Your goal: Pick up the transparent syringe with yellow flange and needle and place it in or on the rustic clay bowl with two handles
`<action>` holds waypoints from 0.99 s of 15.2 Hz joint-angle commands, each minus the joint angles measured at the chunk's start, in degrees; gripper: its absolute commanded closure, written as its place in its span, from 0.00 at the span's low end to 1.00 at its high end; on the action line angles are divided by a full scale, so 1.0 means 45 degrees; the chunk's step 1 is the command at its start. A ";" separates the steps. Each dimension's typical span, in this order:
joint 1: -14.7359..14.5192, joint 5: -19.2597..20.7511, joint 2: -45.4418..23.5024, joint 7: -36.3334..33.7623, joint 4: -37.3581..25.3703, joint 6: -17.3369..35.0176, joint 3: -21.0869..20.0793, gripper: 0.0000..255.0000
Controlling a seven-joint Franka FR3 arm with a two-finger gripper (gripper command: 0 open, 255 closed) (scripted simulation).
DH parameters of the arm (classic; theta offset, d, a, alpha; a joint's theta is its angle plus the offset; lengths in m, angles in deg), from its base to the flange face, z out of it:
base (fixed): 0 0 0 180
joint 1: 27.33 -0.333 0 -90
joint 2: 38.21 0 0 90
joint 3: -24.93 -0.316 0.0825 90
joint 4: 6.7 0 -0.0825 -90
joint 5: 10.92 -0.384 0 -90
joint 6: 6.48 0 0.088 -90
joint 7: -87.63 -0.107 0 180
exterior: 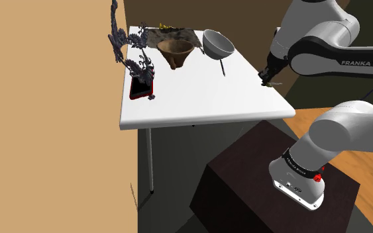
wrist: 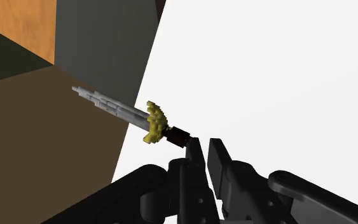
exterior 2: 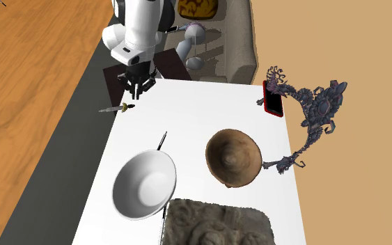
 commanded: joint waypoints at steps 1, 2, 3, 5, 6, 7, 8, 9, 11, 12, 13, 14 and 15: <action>0.0000 0.0000 0.0000 0.0000 0.0000 0.0000 0.0000 1.00; 0.0000 0.0000 0.0000 0.0000 0.0000 0.0000 0.0000 1.00; 0.0000 0.0000 0.0000 0.0000 0.0000 0.0000 0.0000 1.00; 0.0000 0.0000 0.0000 0.0000 0.0000 0.0000 0.0000 1.00; 0.0000 0.0000 0.0000 0.0000 0.0000 0.0000 0.0000 1.00; 0.0000 0.0000 0.0000 0.0000 0.0000 0.0000 0.0000 0.00; -0.0309 0.0311 0.0135 0.2420 0.0007 -0.0048 0.1512 0.00; -0.0705 0.0708 -0.0018 0.4718 -0.0218 -0.0199 0.3076 0.00; -0.1583 0.1175 -0.1045 0.9247 -0.1252 -0.0685 0.5845 0.00; -0.2023 0.1243 -0.1618 1.0891 -0.1801 -0.0937 0.6779 0.00; -0.2018 0.1311 -0.1676 1.0871 -0.1667 -0.0746 0.6851 0.00; -0.1994 0.1368 -0.1742 1.0864 -0.1536 -0.0547 0.6910 0.00; -0.1972 0.1427 -0.1814 1.0855 -0.1407 -0.0346 0.6971 0.00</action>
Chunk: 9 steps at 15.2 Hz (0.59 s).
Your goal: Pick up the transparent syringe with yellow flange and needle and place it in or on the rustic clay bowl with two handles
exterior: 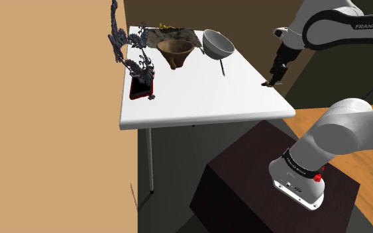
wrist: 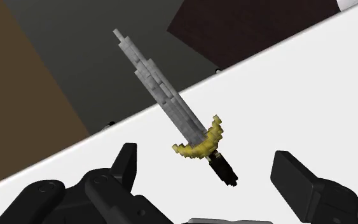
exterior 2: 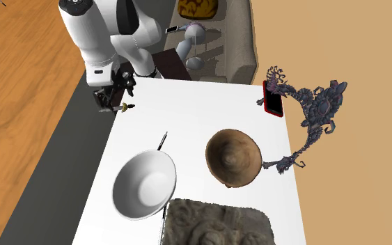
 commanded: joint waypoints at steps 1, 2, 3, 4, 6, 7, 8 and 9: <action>-0.0007 0.0154 -0.0209 0.0340 0.0164 0.0348 0.0309 0.00; 0.0015 0.0216 -0.0292 0.0329 0.0287 0.0554 0.0372 0.00; 0.0036 0.0278 -0.0380 0.0318 0.0408 0.0764 0.0436 0.00; 0.0057 0.0342 -0.0474 0.0307 0.0527 0.0976 0.0501 0.00; 0.0069 0.0378 -0.0528 0.0301 0.0595 0.1099 0.0537 0.00; 0.0069 0.0378 -0.0530 0.0301 0.0594 0.1100 0.0538 0.00; 0.0069 0.0378 -0.0531 0.0301 0.0593 0.1100 0.0538 0.00; 0.0069 0.0378 -0.0531 0.0301 0.0593 0.1100 0.0538 0.00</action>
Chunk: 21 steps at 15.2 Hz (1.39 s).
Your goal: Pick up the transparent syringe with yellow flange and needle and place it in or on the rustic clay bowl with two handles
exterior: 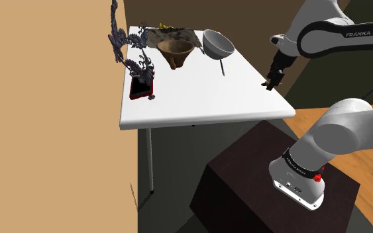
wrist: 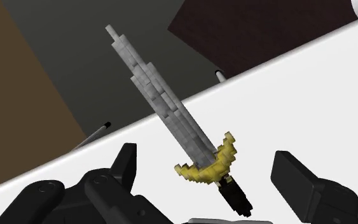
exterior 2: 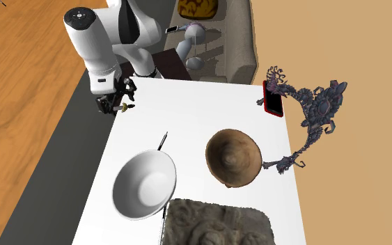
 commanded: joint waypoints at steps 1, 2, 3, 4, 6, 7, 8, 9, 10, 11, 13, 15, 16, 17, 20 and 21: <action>0.0001 0.0004 -0.0008 0.0000 0.0006 0.0015 0.0005 0.00; 0.0001 0.0004 -0.0008 0.0000 0.0006 0.0015 0.0005 0.00; 0.0000 0.0003 -0.0006 0.0000 0.0005 0.0011 0.0003 0.00; 0.0000 0.0003 -0.0006 0.0000 0.0005 0.0011 0.0003 1.00; 0.0000 0.0004 -0.0011 0.0000 0.0004 0.0017 0.0005 1.00; -0.0005 -0.0001 -0.0011 -0.0005 0.0001 0.0012 -0.0001 1.00; 0.0003 0.0004 0.0005 -0.0003 0.0016 0.0010 0.0000 1.00; -0.0001 -0.0003 0.0015 -0.0014 0.0021 0.0004 -0.0011 1.00; 0.0000 0.0001 -0.0001 -0.0003 0.0005 0.0005 -0.0001 1.00; 0.0003 0.0007 -0.0012 0.0005 0.0002 0.0016 0.0010 1.00; 0.0010 -0.0005 -0.0010 0.0007 0.0007 0.0018 -0.0005 1.00; -0.0026 -0.0129 0.0123 0.0053 -0.0265 -0.0381 -0.0114 1.00; -0.0049 -0.0186 0.0182 0.0072 -0.0404 -0.0578 -0.0164 1.00; -0.0071 -0.0242 0.0236 0.0092 -0.0546 -0.0771 -0.0214 1.00; -0.0135 -0.0403 0.0367 0.0149 -0.0984 -0.1336 -0.0358 1.00; -0.0156 -0.0455 0.0402 0.0167 -0.1135 -0.1519 -0.0405 1.00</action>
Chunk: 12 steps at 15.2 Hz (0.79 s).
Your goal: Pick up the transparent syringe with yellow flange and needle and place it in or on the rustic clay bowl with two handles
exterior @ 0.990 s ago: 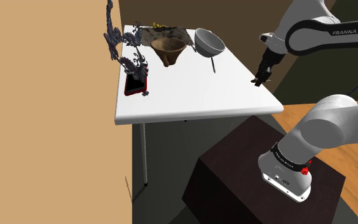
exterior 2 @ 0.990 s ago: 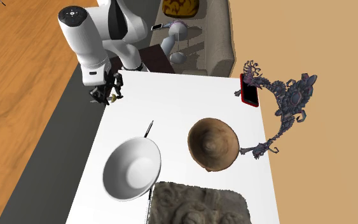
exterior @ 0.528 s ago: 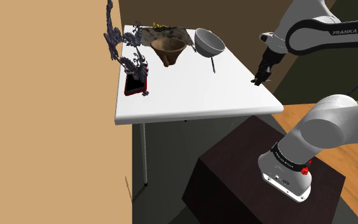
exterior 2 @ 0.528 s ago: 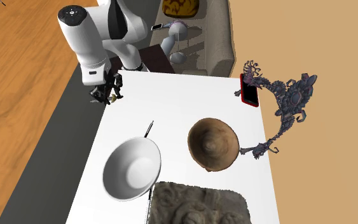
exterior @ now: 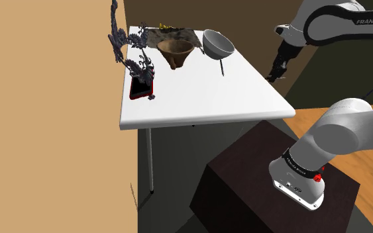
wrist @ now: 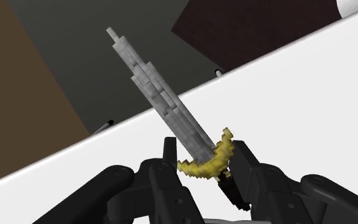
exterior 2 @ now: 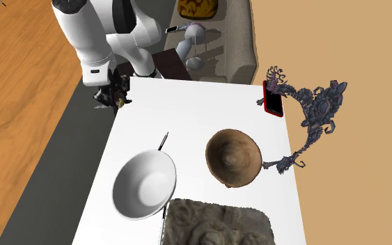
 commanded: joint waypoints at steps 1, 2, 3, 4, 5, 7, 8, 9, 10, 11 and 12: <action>-0.0037 -0.0102 0.0095 0.0032 -0.0276 -0.0377 -0.0101 1.00; -0.0057 -0.0151 0.0121 0.0050 -0.0431 -0.0555 -0.0146 1.00; -0.0077 -0.0200 0.0142 0.0068 -0.0588 -0.0732 -0.0190 1.00; -0.0097 -0.0247 0.0159 0.0086 -0.0747 -0.0906 -0.0233 1.00; -0.0117 -0.0294 0.0172 0.0104 -0.0907 -0.1079 -0.0276 1.00; -0.0155 -0.0384 0.0186 0.0140 -0.1234 -0.1418 -0.0359 1.00; -0.0174 -0.0427 0.0188 0.0157 -0.1401 -0.1586 -0.0399 1.00; -0.0193 -0.0469 0.0186 0.0175 -0.1569 -0.1751 -0.0439 1.00; -0.0211 -0.0511 0.0181 0.0192 -0.1739 -0.1915 -0.0477 1.00; -0.0229 -0.0552 0.0173 0.0210 -0.1911 -0.2078 -0.0515 1.00; -0.0246 -0.0592 0.0161 0.0228 -0.2085 -0.2239 -0.0552 1.00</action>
